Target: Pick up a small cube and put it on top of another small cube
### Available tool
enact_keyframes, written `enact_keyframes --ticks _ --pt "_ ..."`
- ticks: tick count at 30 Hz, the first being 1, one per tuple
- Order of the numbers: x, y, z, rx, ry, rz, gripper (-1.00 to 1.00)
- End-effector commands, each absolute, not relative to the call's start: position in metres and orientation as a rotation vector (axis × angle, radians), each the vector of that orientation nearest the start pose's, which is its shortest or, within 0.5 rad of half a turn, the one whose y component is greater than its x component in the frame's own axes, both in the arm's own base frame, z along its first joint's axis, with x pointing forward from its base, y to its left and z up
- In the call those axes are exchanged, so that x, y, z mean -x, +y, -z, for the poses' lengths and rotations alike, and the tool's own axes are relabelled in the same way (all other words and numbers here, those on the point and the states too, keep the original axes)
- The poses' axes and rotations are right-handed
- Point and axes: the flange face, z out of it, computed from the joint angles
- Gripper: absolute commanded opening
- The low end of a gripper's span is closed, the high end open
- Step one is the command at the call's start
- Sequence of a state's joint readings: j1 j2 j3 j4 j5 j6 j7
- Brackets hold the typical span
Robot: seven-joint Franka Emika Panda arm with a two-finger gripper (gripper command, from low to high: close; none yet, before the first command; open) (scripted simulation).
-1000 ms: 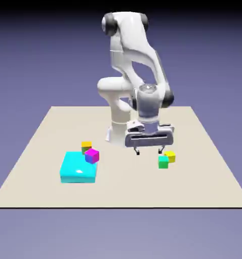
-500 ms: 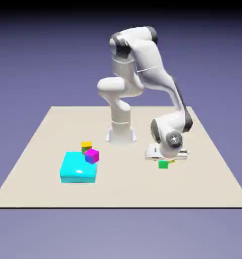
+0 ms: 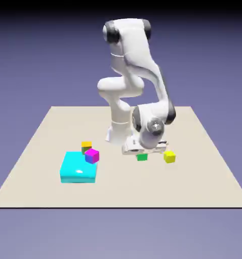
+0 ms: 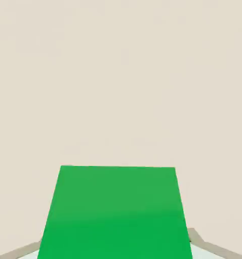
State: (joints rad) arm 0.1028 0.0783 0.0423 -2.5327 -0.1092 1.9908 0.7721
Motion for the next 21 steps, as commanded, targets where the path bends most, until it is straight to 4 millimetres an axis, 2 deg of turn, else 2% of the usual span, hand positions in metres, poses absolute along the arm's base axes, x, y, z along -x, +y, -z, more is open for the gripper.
enact_keyframes --ticks 1,5,9,11,12,13,17,18,19,20,21 --pt "-0.377 0.036 -0.221 3.276 0.849 -0.894 -1.0" --pt "-0.364 -0.032 -0.249 3.354 0.675 -0.898 -1.0" --pt "-0.34 -0.093 -0.272 3.4 0.495 -0.939 -1.0" --pt "-0.324 -0.12 -0.281 3.409 0.401 -0.969 -1.0" --pt "-0.322 -0.122 -0.282 3.41 0.393 -0.972 -1.0" --pt "-0.322 -0.122 -0.282 3.41 0.393 -0.972 -1.0" --pt "-0.3 -0.138 -0.231 3.411 0.394 -0.972 -1.0" --pt "-0.295 -0.139 -0.224 3.41 0.393 -0.972 -1.0" --pt "-0.295 -0.139 -0.224 3.41 0.393 -0.972 1.0" --pt "-0.295 -0.139 -0.224 3.41 0.393 -0.972 1.0" --pt "-0.302 -0.136 -0.236 3.412 0.395 -0.972 1.0"
